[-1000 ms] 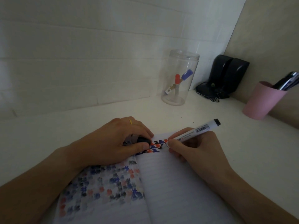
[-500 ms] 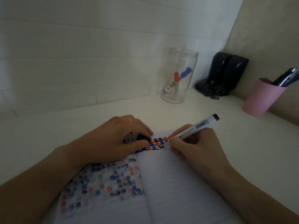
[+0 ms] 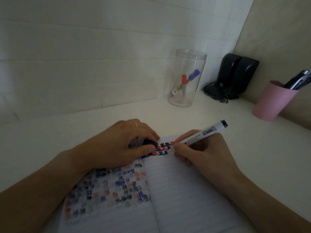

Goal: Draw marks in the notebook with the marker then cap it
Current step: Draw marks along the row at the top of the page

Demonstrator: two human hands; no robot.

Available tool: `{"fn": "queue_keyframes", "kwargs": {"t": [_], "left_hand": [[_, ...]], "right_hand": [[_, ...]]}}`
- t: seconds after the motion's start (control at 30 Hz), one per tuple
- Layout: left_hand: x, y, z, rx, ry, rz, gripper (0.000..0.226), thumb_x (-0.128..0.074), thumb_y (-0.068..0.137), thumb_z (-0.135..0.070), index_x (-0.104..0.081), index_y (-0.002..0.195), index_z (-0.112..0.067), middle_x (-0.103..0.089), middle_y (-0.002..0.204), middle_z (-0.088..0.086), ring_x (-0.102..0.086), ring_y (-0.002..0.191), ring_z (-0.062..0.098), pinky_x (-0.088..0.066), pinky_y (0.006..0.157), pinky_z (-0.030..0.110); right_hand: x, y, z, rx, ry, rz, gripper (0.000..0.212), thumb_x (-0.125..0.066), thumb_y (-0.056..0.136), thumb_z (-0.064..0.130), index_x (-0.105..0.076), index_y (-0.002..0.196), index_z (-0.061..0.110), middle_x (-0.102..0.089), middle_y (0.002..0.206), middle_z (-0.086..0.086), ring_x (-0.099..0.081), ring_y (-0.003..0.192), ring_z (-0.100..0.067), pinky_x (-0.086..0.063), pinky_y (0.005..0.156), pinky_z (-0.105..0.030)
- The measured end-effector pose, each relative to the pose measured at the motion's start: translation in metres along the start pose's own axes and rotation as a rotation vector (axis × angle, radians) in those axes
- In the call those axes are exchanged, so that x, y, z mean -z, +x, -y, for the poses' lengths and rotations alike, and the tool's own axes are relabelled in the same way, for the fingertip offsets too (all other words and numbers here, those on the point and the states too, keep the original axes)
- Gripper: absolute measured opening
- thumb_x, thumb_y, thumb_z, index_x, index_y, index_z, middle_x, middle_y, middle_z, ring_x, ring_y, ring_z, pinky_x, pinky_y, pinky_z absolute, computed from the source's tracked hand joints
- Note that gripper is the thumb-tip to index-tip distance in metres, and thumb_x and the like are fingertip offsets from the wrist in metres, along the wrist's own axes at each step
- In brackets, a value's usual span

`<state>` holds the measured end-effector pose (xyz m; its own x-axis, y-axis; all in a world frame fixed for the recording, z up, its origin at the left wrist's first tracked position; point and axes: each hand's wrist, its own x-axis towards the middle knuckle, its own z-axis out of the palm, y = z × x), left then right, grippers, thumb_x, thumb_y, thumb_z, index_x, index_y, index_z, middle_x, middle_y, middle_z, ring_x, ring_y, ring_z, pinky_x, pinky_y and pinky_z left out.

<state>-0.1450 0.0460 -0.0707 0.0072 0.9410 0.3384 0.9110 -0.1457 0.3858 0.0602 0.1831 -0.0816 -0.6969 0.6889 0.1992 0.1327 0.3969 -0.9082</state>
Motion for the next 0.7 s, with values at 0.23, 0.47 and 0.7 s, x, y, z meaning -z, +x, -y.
{"fn": "queue_keyframes", "kwargs": {"t": [0.23,0.47,0.7], "left_hand": [[-0.0001,0.0007,-0.0002,-0.005,0.007,-0.004,0.027,-0.061,0.095,-0.041,-0.074,0.114,-0.028,-0.069,0.12,-0.02,-0.06,0.111,-0.003,-0.051,0.094,0.023],[-0.0003,0.0006,0.0,-0.007,0.002,-0.005,0.027,-0.061,0.095,-0.042,-0.074,0.114,-0.029,-0.069,0.12,-0.02,-0.06,0.111,-0.003,-0.052,0.093,0.026],[-0.0005,0.0011,-0.0018,-0.004,-0.005,-0.069,0.024,-0.059,0.097,-0.038,-0.073,0.114,-0.027,-0.069,0.117,-0.018,-0.064,0.108,-0.002,-0.051,0.091,0.018]], "right_hand": [[-0.0009,0.0013,0.0003,-0.038,-0.046,-0.063,0.003,-0.079,0.077,0.02,-0.08,0.074,0.021,-0.078,0.067,0.004,-0.072,0.06,-0.004,-0.054,0.054,-0.014],[-0.0019,0.0017,0.0002,-0.045,-0.035,-0.068,0.004,-0.076,0.075,0.023,-0.079,0.075,0.019,-0.077,0.065,0.004,-0.07,0.059,-0.002,-0.052,0.053,-0.012],[0.0068,0.0044,0.0,0.071,0.26,-0.135,0.006,-0.077,0.086,0.002,-0.073,0.089,0.006,-0.07,0.063,0.007,-0.064,0.056,0.0,-0.049,0.051,-0.01]]}}
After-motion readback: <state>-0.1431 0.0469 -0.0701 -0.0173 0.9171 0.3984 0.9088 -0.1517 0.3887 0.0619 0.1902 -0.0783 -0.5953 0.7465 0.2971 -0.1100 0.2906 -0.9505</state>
